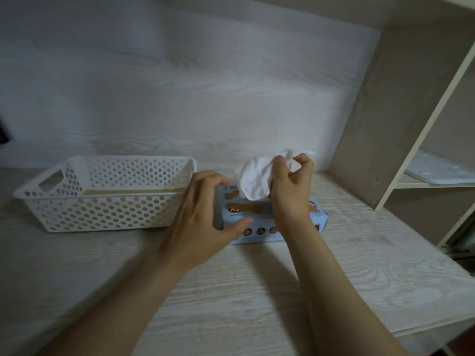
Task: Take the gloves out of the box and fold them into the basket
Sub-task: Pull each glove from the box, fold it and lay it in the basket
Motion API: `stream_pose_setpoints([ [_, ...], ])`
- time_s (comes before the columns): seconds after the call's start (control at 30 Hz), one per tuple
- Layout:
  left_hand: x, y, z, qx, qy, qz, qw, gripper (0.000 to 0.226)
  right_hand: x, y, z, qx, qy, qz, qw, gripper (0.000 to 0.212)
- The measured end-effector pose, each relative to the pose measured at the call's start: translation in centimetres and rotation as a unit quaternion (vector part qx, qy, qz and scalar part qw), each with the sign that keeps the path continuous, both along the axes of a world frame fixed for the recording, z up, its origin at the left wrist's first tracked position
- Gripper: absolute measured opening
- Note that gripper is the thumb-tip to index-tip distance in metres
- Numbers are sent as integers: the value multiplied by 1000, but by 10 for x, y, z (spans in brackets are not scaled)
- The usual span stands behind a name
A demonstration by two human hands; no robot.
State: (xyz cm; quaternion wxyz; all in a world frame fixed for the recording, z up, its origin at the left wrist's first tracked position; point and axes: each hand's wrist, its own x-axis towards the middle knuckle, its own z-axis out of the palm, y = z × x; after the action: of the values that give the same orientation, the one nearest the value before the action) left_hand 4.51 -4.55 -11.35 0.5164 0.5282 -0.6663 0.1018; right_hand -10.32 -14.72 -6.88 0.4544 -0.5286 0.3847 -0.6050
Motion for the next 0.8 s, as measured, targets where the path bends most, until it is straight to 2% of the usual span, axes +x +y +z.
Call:
stream_pose_setpoints([
  [0.1, 0, 5, 10, -41, -33, 4, 999, 74, 13, 15, 12, 12, -39, 67, 997, 64],
  [0.17, 0, 8, 16, -59, -44, 23, 997, 66, 23, 22, 21, 10, -20, 76, 997, 87],
  [0.23, 3, 9, 21, -69, -61, 63, 994, 57, 30, 26, 26, -7, 7, 73, 997, 96],
  [0.3, 11, 8, 26, -87, -75, 117, 986, 40, 34, 31, 30, -49, 40, 72, 995, 85],
  [0.33, 16, 9, 28, -94, -72, 137, 983, 31, 36, 33, 33, -56, 50, 90, 993, 73],
  [0.43, 35, 11, 39, -78, -36, 165, 983, 21, 50, 42, 45, 1, 35, 183, 982, 30],
  [0.5, 49, 12, 47, -62, -18, 186, 980, 19, 60, 41, 48, 37, 53, 217, 974, 29],
  [0.57, 67, 11, 54, -42, 2, 204, 978, 20, 74, 39, 49, 20, 97, 242, 965, 25],
  [0.6, 76, 12, 57, -29, 12, 212, 977, 20, 81, 40, 49, -3, 126, 244, 961, 22],
  [0.67, 96, 14, 59, -4, 20, 246, 969, 12, 99, 38, 43, -78, 224, 187, 953, 20],
  [0.73, 107, 20, 59, 38, 16, 287, 957, 9, 113, 43, 35, -153, 321, 135, 925, 18],
  [0.8, 111, 28, 56, 75, -4, 323, 943, 13, 125, 51, 23, -202, 349, 145, 904, 19],
])
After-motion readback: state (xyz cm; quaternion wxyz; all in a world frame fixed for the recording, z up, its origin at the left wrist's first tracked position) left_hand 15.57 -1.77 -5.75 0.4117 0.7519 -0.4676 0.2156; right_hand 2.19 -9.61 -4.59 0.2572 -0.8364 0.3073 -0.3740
